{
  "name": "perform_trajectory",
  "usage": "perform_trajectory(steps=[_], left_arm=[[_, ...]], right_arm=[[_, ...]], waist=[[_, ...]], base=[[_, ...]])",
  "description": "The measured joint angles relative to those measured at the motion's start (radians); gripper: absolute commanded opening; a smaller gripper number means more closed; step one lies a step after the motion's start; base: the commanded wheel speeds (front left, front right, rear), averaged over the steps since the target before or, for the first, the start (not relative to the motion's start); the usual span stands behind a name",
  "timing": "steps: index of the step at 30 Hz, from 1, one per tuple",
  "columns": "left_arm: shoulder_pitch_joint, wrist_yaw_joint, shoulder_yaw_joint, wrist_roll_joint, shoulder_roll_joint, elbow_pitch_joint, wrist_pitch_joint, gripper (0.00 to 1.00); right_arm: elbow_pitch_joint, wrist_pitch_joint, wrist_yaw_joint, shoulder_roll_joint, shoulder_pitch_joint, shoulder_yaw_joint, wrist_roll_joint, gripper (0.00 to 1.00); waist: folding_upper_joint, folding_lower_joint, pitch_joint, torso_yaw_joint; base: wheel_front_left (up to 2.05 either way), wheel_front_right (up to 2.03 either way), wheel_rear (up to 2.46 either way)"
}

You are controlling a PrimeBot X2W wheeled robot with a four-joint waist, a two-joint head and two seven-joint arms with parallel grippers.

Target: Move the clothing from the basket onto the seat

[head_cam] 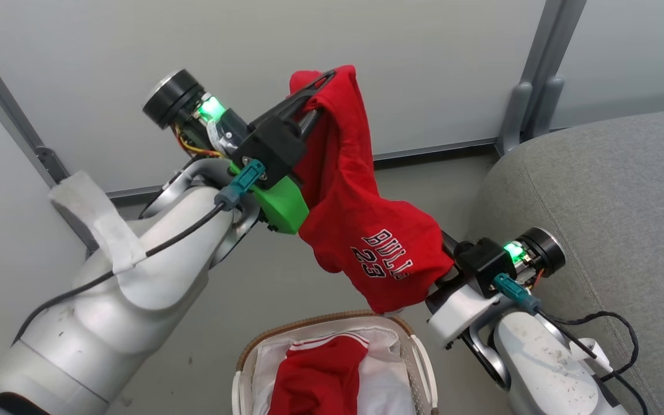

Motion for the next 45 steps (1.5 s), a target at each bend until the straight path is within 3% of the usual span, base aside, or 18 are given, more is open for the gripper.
perform_trajectory(steps=[5,6,7,8,9,11,12,27,45], left_arm=[[0.098,0.026,0.025,-0.038,0.000,0.034,-0.017,0.05],[0.115,0.029,0.027,-0.043,-0.001,0.040,-0.018,0.11],[0.138,0.034,0.036,-0.055,-0.005,0.046,-0.019,0.25],[0.162,0.035,0.046,-0.070,-0.011,0.050,-0.020,0.60],[0.182,0.035,0.055,-0.078,-0.016,0.049,-0.022,0.77],[0.235,0.035,0.083,-0.094,-0.030,0.044,-0.023,0.96],[0.257,0.037,0.094,-0.101,-0.038,0.041,-0.023,1.00],[0.608,-0.002,0.304,-0.129,-0.178,0.047,-0.025,1.00],[0.755,-0.046,0.449,-0.044,-0.228,0.009,-0.025,1.00]], right_arm=[[-0.020,0.000,0.000,0.000,0.017,-0.034,0.010,0.00],[-0.021,0.000,0.000,0.000,0.017,-0.038,0.011,0.00],[-0.023,0.000,0.000,0.000,0.018,-0.045,0.012,0.00],[-0.028,0.000,0.000,0.000,0.020,-0.055,0.014,0.00],[-0.033,0.000,0.000,0.000,0.020,-0.064,0.016,0.00],[-0.047,0.000,0.000,0.000,0.020,-0.085,0.020,0.00],[-0.053,0.000,0.000,0.000,0.020,-0.093,0.021,0.00],[-0.101,0.000,0.000,0.000,0.028,-0.174,0.021,0.00],[-0.111,0.000,0.000,0.000,0.092,-0.306,0.014,0.00]], waist=[[0.0000,0.0000,0.000,-0.004],[0.0000,0.0000,0.000,-0.004],[0.0000,0.0000,0.000,-0.005],[0.0000,0.0000,0.001,-0.005],[0.0000,0.0000,0.001,-0.006],[0.0000,0.0000,0.003,-0.006],[0.0000,0.0000,0.004,-0.006],[0.0000,0.0000,0.017,-0.027],[0.0000,0.0000,0.021,-0.037]], base=[[0.00,0.00,0.00],[0.00,0.00,0.00],[0.00,0.00,0.00],[0.00,0.00,0.00],[0.00,0.00,0.00],[0.00,0.00,0.00],[0.00,0.00,0.00],[0.00,0.00,0.00],[0.00,0.00,0.00]])
